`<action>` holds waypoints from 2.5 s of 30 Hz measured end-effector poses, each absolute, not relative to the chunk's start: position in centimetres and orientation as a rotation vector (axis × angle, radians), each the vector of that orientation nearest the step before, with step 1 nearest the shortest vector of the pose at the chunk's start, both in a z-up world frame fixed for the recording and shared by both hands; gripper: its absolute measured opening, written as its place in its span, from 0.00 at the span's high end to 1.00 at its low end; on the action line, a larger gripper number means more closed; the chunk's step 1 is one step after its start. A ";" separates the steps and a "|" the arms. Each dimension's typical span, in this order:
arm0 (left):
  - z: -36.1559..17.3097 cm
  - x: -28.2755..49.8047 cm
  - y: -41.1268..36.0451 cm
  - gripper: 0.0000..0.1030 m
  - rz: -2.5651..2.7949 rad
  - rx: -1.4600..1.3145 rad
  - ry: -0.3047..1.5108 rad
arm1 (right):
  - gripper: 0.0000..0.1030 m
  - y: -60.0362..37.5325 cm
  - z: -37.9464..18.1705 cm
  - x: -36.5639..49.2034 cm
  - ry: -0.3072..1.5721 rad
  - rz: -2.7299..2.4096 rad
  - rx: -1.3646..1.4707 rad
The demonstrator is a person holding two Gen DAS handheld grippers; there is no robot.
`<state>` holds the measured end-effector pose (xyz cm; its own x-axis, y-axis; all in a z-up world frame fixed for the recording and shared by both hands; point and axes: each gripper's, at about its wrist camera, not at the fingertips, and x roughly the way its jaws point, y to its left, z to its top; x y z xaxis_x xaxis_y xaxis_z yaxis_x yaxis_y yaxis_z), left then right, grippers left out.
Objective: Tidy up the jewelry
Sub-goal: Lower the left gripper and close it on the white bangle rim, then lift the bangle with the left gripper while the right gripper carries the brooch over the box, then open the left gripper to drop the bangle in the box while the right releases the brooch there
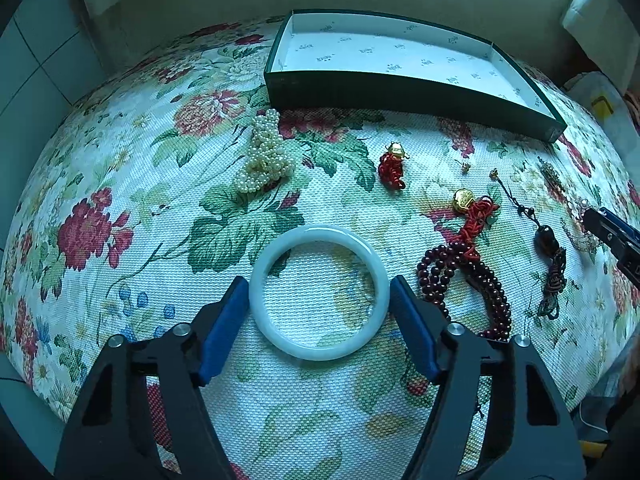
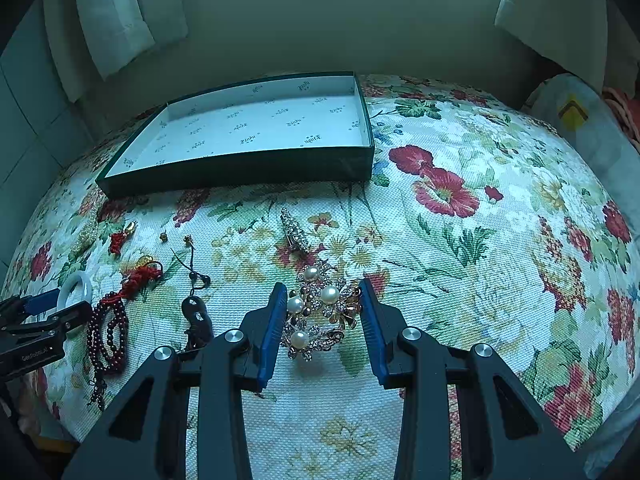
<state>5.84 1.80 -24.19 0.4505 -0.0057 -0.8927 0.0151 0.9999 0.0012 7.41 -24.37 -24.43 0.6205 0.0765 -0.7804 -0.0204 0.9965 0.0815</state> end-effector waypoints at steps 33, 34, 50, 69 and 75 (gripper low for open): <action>-16.8 11.5 0.3 0.32 -0.069 -0.004 0.935 | 0.64 -23.8 -16.9 11.3 0.729 0.098 0.088; -16.5 12.1 0.2 0.32 -0.070 -0.001 0.926 | 0.64 -23.8 -16.4 11.8 0.716 0.101 0.086; -17.5 22.9 -1.0 0.32 -0.053 -0.006 0.880 | 0.64 -23.9 -17.6 21.1 0.691 0.117 0.078; -24.2 24.7 -1.5 0.30 -0.055 0.035 0.994 | 0.62 -24.2 -25.0 22.9 0.841 0.120 0.096; -23.5 24.4 -1.3 0.22 -0.044 0.039 0.970 | 0.52 -24.1 -24.3 22.4 0.827 0.124 0.109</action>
